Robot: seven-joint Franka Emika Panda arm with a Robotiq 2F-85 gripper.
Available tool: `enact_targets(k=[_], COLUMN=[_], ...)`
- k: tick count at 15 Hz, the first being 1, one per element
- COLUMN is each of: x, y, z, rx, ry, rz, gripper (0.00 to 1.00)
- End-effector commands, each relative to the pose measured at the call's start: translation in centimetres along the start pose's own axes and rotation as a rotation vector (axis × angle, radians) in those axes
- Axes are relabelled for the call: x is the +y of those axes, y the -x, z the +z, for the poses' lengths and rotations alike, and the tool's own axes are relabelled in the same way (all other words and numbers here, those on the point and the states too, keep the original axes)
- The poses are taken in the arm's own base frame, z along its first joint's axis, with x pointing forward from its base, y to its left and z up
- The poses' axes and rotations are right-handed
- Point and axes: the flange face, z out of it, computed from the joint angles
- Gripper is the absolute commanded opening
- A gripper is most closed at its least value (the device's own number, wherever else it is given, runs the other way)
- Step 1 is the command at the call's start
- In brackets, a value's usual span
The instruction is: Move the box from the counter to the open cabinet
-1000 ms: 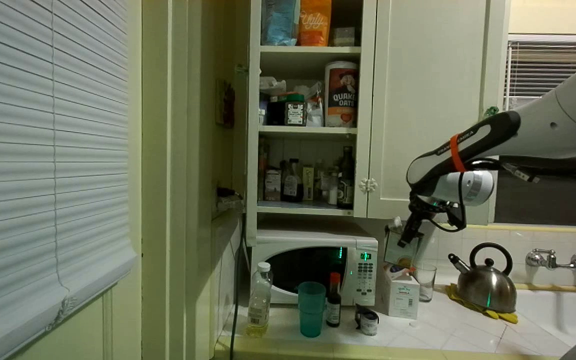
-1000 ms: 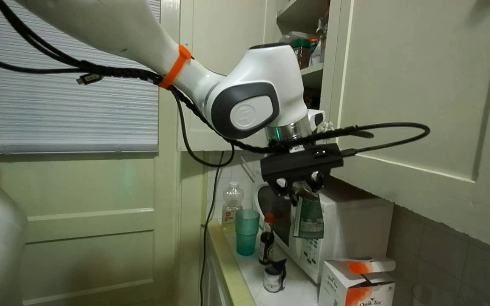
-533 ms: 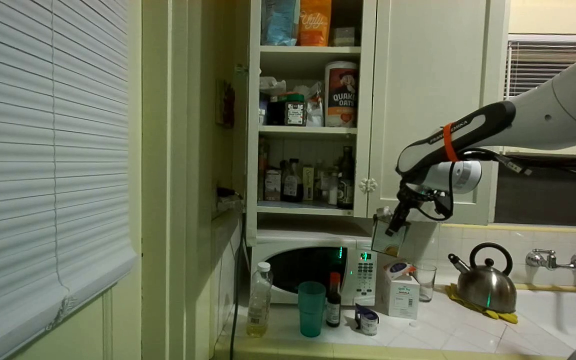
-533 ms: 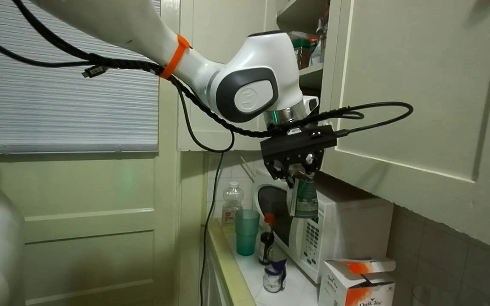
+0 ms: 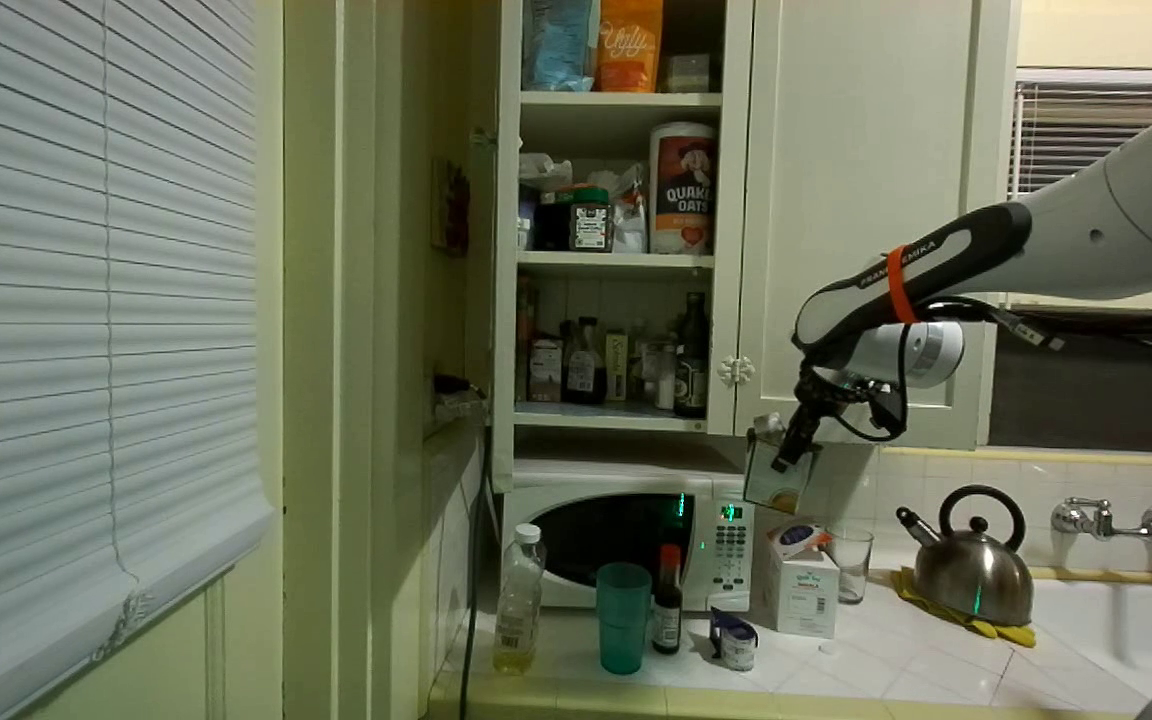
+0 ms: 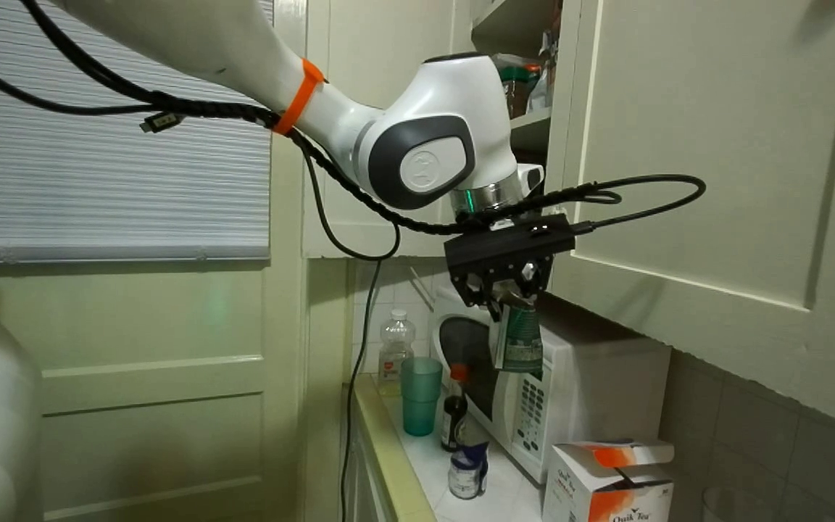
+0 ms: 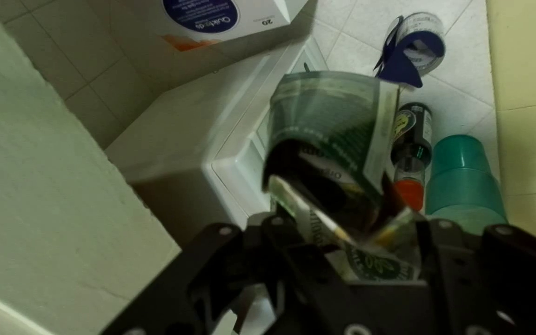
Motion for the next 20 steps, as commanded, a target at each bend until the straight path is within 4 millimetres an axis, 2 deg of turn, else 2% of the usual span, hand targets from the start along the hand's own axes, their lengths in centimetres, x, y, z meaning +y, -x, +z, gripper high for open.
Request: enact_targets(k=[1, 3, 4, 6, 8, 12, 17, 20], x=[0.0, 0.0, 0.0, -0.3, -0.9, -1.6, 0.6, 2.1], y=[0.0, 0.0, 0.0, -2.1, -5.5, -11.7, -17.0, -19.6], z=[0.0, 0.0, 0.0, -0.1, -0.7, -2.2, -3.6, -3.7], rx=[-0.001, -0.001, -0.001, 0.024, 0.052, 0.101, 0.150, 0.163], ry=[0.000, 0.000, 0.000, -0.003, -0.004, 0.006, 0.057, 0.078], rz=[0.000, 0.000, 0.000, -0.039, -0.121, -0.265, -0.373, -0.406], gripper=[0.48, 0.48, 0.37, 0.32, 0.29, 0.30, 0.27, 0.29])
